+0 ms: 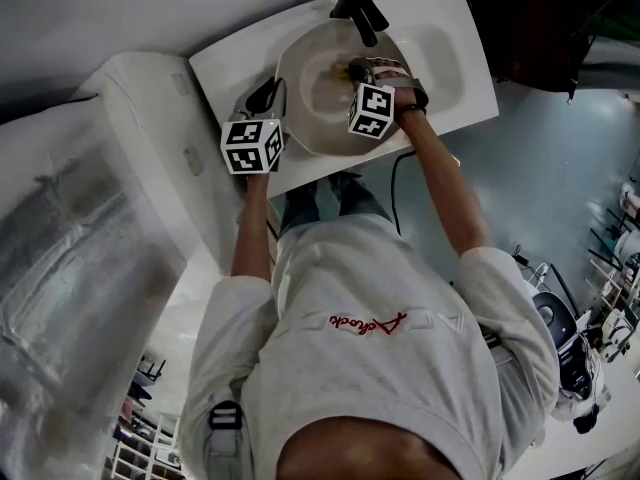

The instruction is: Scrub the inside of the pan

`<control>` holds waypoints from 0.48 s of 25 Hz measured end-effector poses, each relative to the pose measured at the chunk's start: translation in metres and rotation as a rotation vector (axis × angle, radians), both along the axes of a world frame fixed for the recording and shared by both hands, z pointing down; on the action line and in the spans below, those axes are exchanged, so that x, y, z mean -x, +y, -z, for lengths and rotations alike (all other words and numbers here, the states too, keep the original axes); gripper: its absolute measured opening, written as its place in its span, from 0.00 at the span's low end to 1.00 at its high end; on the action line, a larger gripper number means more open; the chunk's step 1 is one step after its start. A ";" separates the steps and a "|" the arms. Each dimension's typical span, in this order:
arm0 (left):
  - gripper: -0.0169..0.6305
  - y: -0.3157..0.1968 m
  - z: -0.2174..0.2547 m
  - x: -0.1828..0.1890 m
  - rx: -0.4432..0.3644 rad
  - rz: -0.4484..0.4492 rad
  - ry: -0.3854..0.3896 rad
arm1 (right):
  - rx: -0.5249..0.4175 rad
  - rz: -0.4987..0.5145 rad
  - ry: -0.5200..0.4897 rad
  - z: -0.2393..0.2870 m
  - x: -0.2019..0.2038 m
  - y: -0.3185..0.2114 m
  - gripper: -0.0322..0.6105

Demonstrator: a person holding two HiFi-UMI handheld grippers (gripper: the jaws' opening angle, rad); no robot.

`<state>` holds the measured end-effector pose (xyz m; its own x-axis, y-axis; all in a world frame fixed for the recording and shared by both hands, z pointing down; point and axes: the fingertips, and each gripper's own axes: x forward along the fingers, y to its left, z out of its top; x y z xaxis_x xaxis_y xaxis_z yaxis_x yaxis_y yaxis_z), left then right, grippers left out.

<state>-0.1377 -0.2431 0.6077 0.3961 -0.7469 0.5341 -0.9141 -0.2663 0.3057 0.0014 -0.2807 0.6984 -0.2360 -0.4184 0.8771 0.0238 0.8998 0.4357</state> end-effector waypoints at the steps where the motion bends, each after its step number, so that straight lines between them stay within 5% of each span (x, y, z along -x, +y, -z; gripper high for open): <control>1: 0.09 0.000 0.000 0.000 0.000 0.000 -0.001 | -0.001 -0.003 0.007 -0.001 -0.003 -0.001 0.10; 12: 0.09 -0.001 -0.001 -0.001 0.002 0.004 -0.003 | -0.004 -0.017 -0.001 0.009 -0.005 0.004 0.10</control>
